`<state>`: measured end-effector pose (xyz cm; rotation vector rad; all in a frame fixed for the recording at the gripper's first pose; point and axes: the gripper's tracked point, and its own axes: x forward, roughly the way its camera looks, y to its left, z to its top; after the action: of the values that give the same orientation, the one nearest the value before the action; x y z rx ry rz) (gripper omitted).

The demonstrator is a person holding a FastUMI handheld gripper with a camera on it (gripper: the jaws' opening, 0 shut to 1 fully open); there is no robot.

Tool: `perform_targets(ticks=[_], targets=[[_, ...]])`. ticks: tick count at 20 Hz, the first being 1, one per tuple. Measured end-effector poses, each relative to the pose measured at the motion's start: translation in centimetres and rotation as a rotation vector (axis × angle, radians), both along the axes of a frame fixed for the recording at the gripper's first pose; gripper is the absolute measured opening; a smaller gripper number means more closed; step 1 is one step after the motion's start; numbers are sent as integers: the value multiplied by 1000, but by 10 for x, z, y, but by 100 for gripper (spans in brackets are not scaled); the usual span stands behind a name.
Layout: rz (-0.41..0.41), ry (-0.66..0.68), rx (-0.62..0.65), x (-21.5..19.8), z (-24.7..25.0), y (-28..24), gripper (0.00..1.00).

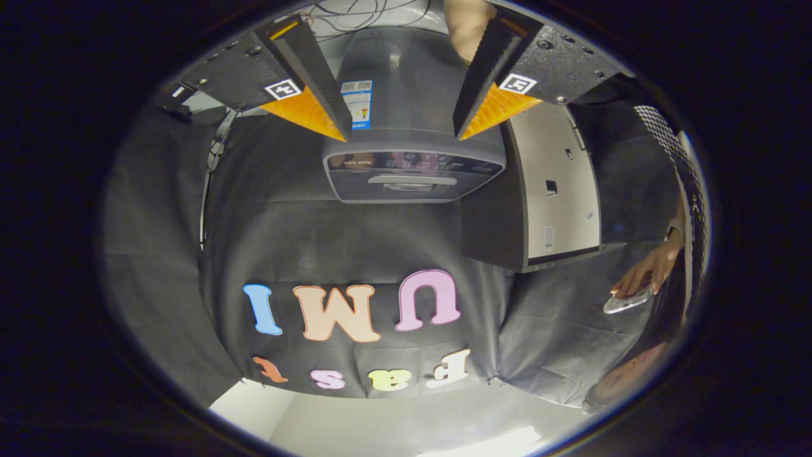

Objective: Put the clothes into the washing machine and then close the washing machine lid.

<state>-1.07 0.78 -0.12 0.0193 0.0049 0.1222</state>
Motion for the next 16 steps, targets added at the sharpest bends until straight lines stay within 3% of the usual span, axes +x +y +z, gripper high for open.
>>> perform_targets(ticks=[16], targets=[[0,1,0,-1,0,-1,97]])
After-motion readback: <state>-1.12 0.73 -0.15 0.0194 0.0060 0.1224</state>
